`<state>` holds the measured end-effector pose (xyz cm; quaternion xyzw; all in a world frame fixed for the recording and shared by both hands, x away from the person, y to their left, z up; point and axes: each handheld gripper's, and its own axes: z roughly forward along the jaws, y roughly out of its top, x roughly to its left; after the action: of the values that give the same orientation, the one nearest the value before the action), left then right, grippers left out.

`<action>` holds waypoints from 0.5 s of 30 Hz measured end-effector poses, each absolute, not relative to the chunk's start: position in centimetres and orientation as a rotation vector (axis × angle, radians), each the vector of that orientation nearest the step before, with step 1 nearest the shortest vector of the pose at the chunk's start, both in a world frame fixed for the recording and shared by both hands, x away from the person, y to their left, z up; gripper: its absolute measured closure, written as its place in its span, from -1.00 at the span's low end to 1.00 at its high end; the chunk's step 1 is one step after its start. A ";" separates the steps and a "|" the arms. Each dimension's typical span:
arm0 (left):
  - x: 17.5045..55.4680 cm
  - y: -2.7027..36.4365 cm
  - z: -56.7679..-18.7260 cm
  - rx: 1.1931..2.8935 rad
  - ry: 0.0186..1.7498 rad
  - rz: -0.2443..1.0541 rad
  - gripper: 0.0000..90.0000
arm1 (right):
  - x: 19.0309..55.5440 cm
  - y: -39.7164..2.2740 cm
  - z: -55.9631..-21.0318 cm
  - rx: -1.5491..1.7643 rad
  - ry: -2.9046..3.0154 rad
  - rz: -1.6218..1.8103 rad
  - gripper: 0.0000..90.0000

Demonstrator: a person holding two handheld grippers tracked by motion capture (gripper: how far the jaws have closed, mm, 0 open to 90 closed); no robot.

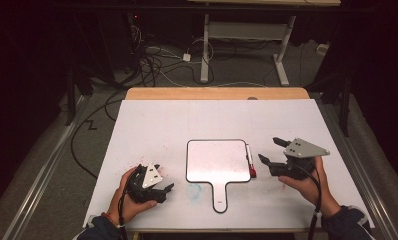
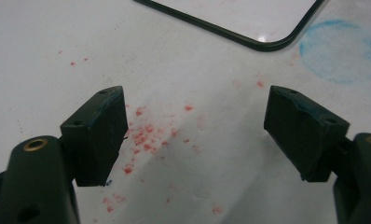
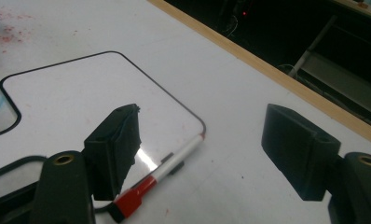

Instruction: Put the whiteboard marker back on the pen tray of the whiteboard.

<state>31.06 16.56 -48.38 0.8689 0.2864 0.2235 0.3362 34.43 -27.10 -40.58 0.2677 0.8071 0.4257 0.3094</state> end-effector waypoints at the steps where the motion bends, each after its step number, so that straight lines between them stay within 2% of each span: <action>1: 31.0 16.6 -48.4 2.267 0.749 0.585 -0.54 | 34.0 -27.5 -40.8 0.706 2.125 1.118 -0.41; 10: 30.9 16.3 -48.1 2.255 0.756 0.612 -0.57 | 30.4 -30.5 -44.1 0.724 2.122 1.070 -0.49; 15: 30.9 16.1 -47.9 2.247 0.724 0.635 -0.57 | 29.7 -31.0 -44.8 0.718 2.118 1.045 -0.49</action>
<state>30.87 16.07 -47.93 0.8638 0.2784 0.2442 0.3415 29.69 -31.03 -44.84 0.2746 0.8098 0.3996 0.3304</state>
